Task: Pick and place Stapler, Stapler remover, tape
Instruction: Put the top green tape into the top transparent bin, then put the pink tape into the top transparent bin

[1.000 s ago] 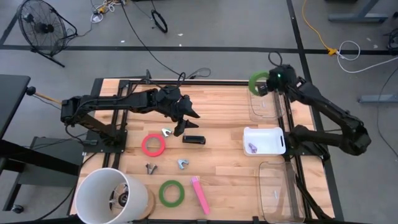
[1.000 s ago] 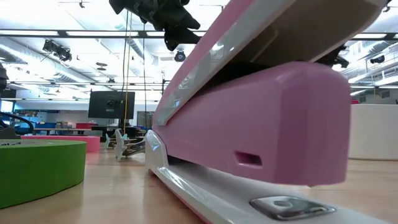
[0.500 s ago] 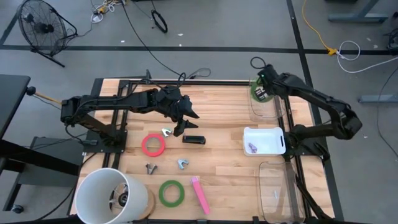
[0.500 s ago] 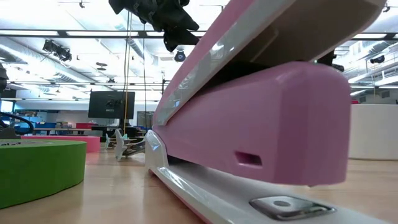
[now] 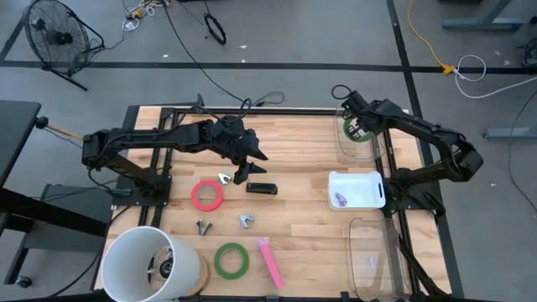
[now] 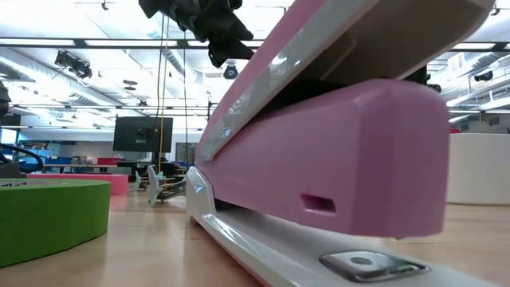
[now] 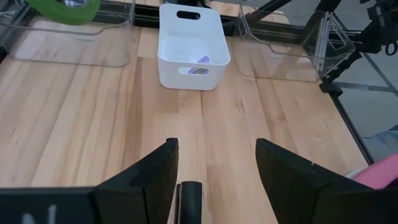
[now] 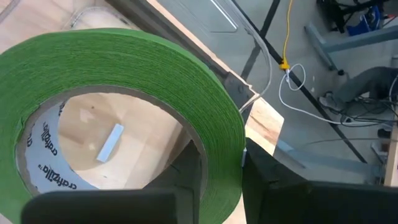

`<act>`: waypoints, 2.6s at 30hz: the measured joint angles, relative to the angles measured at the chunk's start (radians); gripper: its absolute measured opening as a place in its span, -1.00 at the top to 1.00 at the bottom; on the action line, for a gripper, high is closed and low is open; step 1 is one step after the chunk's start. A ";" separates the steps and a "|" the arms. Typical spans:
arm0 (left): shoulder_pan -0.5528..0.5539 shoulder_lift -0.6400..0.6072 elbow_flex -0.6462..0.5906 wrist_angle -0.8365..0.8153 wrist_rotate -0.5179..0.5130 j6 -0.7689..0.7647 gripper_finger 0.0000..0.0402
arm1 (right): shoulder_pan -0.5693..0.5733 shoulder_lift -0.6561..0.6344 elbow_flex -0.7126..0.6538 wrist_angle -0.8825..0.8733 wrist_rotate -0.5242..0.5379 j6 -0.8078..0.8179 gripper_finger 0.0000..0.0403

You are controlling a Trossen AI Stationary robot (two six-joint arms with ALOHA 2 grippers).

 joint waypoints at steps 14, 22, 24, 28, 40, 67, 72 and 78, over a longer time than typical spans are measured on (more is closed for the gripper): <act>-0.001 0.000 0.000 -0.003 0.000 -0.001 -0.09 | 0.002 0.000 0.000 -0.026 -0.014 -0.027 -0.03; -0.001 0.000 0.000 -0.003 0.000 -0.002 -0.09 | 0.002 0.000 0.000 -0.013 -0.005 -0.017 -0.33; -0.001 0.000 0.000 -0.004 0.000 -0.007 -0.09 | 0.002 -0.001 0.000 -0.012 -0.005 -0.016 -0.33; -0.001 0.000 0.000 -0.004 0.000 -0.010 -0.09 | 0.002 -0.001 -0.001 -0.012 -0.005 -0.010 -0.25; -0.001 0.000 0.000 -0.004 0.004 -0.029 -0.09 | 0.002 -0.001 -0.001 -0.003 -0.012 0.007 0.01; -0.001 0.001 0.000 -0.021 0.001 -0.017 -0.09 | 0.001 0.004 -0.146 0.254 -0.200 0.008 0.01; -0.001 0.001 0.000 -0.019 0.000 -0.017 -0.09 | 0.000 0.005 -0.139 0.399 -0.304 -0.027 0.01; -0.001 0.001 0.000 -0.019 -0.016 -0.017 -0.09 | -0.001 -0.014 -0.140 0.407 -0.248 -0.054 0.01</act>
